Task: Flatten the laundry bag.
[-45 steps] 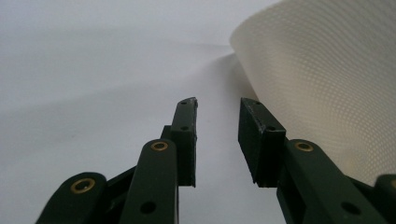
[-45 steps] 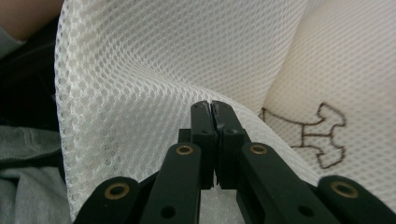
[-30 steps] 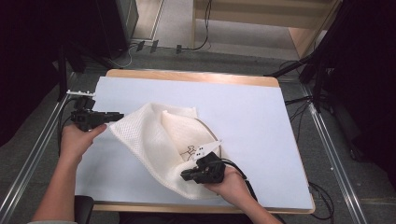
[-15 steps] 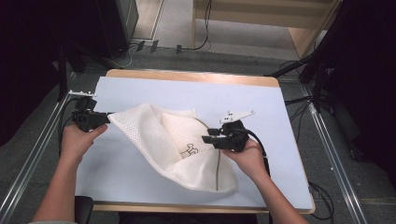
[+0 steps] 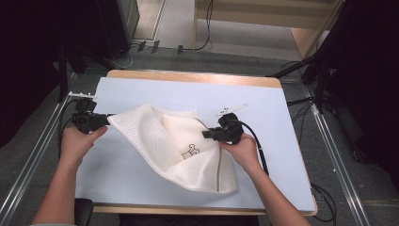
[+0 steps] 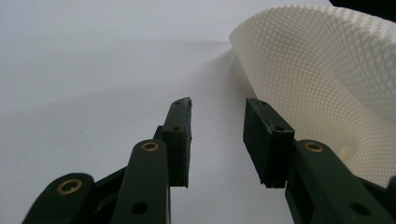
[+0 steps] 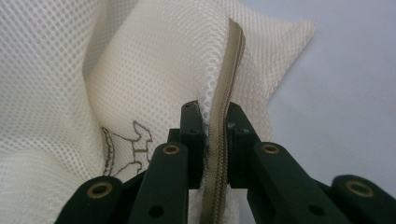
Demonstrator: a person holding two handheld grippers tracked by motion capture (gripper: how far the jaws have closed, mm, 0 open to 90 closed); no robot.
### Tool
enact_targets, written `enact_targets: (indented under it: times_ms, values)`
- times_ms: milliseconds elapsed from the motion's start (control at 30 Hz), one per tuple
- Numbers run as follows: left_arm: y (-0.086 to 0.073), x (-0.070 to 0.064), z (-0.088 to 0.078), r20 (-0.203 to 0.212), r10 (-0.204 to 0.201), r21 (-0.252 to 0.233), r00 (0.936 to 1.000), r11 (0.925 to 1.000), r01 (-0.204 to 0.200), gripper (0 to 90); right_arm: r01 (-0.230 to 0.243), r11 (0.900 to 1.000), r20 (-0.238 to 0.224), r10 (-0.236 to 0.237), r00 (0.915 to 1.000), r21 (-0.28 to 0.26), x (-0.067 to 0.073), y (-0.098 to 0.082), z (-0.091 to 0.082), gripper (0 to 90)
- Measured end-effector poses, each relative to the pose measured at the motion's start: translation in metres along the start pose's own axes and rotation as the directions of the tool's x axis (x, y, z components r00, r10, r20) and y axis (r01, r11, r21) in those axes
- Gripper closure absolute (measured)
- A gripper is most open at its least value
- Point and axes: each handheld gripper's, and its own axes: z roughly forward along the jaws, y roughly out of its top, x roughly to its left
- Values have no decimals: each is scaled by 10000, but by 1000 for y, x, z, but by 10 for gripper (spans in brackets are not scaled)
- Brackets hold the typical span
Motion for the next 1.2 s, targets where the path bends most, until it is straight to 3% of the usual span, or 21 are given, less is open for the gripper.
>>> enact_targets:
  times_ms: [100, 200, 300, 433, 600, 633, 767, 933, 1000, 1033, 1067, 1100, 1133, 1200]
  values:
    - [-1, 1, -1, -8, -52, -42, 10000, 10000, 52, 631, 543, 9973, 331, -527, 9981, -502, 5, 8, -14, 831]
    - [-2, 2, -2, -24, -68, -46, 10000, 10000, 68, 632, 1185, 9868, 961, -1080, 9895, -1107, 10, 18, -40, 829]
    - [-2, 2, -3, -40, -50, -57, 10000, 10000, 50, 631, 1371, 9805, 1440, -1168, 9827, -1404, 6, 18, -54, 828]
    - [-2, 1, -3, 26, -112, -103, 9999, 9999, 112, 628, 1104, 9808, 1749, -817, 9812, -1607, -5, 9, -65, 827]
    - [1, -5, 3, 308, -45, 59, 9995, 10000, 43, 613, 457, 9881, 1542, -227, 9878, -1471, -16, -11, -64, 824]
    - [3, -10, 5, 360, 62, 46, 9993, 10000, -64, 599, 350, 9918, 1630, -147, 9865, -1225, -18, -20, -64, 823]
    - [6, -16, 7, 444, 267, 75, 9987, 9996, -271, 585, 180, 9922, 1551, 14, 9879, -1237, -21, -27, -68, 817]
    - [11, -22, 10, 542, 411, 194, 9977, 9989, -423, 571, 220, 9927, 1593, -28, 9872, -1186, -17, -32, -82, 816]
    - [12, -25, 10, 585, 457, 177, 9972, 9987, -468, 571, 389, 9902, 1758, -148, 9843, -1344, -14, -32, -91, 817]
    - [13, -27, 11, 591, 520, 237, 9969, 9983, -534, 571, 541, 9839, 1832, -223, 9828, -1705, -9, -32, -103, 814]
    - [13, -27, 11, 591, 520, 237, 9969, 9983, -534, 571, 541, 9839, 1832, -223, 9828, -1705, -9, -32, -103, 814]
    - [13, -27, 12, 611, 538, 315, 9967, 9979, -558, 569, 601, 9802, 1854, -245, 9824, -1889, -5, -32, -112, 756]
    - [13, -27, 14, 624, 527, 379, 9967, 9978, -551, 569, 601, 9802, 1854, -245, 9824, -1889, -5, -32, -112, 756]
    - [13, -27, 18, 615, 520, 448, 9967, 9975, -548, 555, 415, 9848, 1678, -128, 9857, -1685, -5, -34, -114, 637]
